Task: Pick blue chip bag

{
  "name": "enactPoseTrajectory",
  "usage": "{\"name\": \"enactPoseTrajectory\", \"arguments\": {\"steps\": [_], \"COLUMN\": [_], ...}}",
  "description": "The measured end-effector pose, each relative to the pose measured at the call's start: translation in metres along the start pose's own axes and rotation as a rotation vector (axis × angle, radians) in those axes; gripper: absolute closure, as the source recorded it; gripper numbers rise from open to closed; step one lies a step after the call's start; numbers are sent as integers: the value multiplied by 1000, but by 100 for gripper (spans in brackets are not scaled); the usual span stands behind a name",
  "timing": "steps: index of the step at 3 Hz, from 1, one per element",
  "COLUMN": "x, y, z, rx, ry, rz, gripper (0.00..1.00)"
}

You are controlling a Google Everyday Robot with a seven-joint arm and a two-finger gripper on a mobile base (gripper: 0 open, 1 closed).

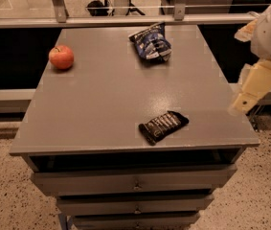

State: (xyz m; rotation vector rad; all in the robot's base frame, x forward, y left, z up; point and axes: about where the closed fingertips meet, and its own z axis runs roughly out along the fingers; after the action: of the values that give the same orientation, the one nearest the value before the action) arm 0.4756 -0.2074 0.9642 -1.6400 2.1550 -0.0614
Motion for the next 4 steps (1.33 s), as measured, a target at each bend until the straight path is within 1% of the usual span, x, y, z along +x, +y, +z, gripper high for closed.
{"name": "enactPoseTrajectory", "arguments": {"steps": [1,2,3,4], "x": [-25,-59,-86,-124], "y": [-53,-126,-179,-213], "z": [37,83,126,182], "rx": [59,95,75,21], "ry": [-142,-347,-518,-591], "rz": [58,183,317,410], "gripper": [0,0,0,0]}}
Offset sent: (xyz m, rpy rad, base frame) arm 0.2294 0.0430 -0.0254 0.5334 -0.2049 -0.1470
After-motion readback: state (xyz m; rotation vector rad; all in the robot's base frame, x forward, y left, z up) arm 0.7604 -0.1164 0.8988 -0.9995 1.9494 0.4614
